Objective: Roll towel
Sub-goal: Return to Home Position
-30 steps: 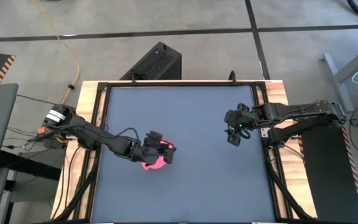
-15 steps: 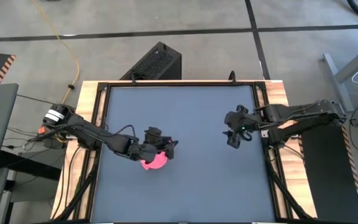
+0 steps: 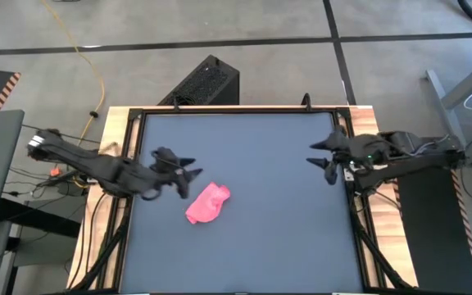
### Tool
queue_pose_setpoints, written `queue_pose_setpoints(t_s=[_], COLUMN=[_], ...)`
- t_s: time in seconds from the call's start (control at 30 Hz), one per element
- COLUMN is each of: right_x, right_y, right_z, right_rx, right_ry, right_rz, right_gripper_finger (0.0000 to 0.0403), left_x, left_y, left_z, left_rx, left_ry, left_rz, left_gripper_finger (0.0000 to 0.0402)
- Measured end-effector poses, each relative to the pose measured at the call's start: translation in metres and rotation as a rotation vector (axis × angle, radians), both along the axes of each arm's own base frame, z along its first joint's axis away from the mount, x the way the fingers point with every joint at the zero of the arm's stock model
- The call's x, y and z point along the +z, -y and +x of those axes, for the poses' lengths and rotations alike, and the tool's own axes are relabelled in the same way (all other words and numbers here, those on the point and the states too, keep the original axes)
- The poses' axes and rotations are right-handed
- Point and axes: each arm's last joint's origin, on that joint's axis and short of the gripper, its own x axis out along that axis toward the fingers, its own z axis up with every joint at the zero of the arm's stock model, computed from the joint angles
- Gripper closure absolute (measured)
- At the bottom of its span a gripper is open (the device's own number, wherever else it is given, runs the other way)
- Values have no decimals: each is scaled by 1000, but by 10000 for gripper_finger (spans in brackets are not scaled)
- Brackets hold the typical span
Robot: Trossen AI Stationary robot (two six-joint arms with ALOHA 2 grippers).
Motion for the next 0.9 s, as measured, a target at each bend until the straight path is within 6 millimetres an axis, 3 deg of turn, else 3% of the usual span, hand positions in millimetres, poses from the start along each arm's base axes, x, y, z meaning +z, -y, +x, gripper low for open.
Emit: queue_pose_setpoints(t_s=[0.1,0.23,0.37,0.53,0.67,0.9], right_x=[-11,-36,-53,-56,-58,-64], right_y=[1,2,3,4,8,12], right_z=[-8,-18,-27,-38,-48,-61], right_rx=[-12,-54,-63,-49,-89,-148], right_ry=[53,117,232,349,359,342], right_rz=[27,107,196,206,175,184], right_gripper_finger=[143,143,143,143,143,143], left_x=[11,7,-11,-44,-73,-115], left_y=[-11,-22,-29,-33,-38,-48], left_z=[-28,-61,-85,-105,-114,-125], left_rx=[-41,-114,-201,-295,-253,-11], left_ry=[81,231,410,542,506,309], left_rz=[10,-25,-63,-70,-55,-22], left_gripper_finger=[180,180,180,180,180,180])
